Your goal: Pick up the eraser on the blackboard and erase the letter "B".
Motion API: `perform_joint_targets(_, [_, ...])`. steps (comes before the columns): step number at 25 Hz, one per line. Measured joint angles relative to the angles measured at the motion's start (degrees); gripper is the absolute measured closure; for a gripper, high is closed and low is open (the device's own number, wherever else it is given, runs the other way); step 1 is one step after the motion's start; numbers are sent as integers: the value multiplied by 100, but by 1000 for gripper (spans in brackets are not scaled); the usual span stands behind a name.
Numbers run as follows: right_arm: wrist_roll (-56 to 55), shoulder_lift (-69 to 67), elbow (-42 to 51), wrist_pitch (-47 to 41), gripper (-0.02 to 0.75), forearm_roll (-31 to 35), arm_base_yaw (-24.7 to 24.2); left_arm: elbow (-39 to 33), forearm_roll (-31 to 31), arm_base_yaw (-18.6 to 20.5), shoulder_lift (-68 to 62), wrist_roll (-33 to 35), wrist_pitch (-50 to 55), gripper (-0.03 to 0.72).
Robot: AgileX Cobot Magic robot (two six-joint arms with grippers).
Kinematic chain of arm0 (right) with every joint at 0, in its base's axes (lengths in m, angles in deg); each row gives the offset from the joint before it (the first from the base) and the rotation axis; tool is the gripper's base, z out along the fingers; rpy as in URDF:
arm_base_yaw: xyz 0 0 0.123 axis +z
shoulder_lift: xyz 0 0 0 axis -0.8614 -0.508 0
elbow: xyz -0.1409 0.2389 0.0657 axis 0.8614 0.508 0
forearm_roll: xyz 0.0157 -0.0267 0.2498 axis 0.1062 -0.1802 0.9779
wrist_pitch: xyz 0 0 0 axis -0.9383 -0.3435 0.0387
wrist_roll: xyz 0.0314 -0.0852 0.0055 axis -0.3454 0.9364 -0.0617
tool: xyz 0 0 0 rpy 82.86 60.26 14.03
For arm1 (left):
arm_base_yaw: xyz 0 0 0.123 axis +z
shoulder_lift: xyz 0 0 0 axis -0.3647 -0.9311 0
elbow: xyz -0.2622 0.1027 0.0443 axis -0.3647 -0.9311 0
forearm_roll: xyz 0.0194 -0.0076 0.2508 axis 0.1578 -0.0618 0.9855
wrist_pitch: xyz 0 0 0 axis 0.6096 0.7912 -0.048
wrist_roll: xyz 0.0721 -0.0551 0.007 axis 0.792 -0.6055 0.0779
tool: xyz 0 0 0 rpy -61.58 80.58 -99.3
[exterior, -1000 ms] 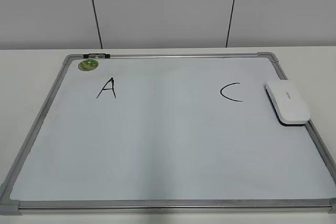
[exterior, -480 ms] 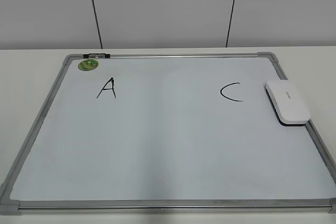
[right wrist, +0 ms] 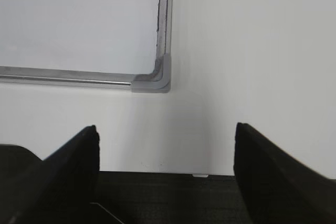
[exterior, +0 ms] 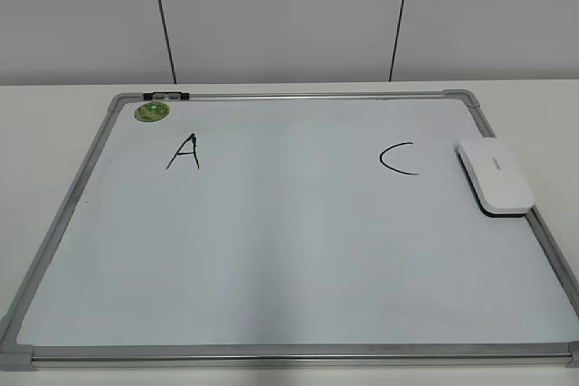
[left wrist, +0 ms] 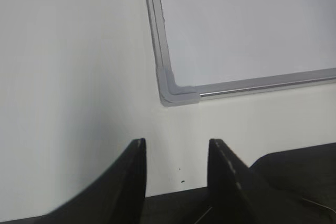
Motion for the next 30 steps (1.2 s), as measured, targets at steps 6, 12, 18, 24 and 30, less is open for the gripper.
perform_joint_targets(6, [-11,641,0,0,147,-9,-91,0,0,0,949,0,0,398])
perform_joint_targets(12, [-11,1322,0,0,146,-9,-96,0,0,0,1656,0,11,433])
perform_joint_targets(18, [-11,1545,0,-21,146,-13,-96,0,0,0,1784,-2,34,446])
perform_joint_targets(24, [-11,1545,0,-21,147,-13,-96,0,0,0,1784,-2,34,446])
perform_joint_targets(30, [-11,1545,0,-21,147,-13,-96,0,0,0,1784,-2,34,447])
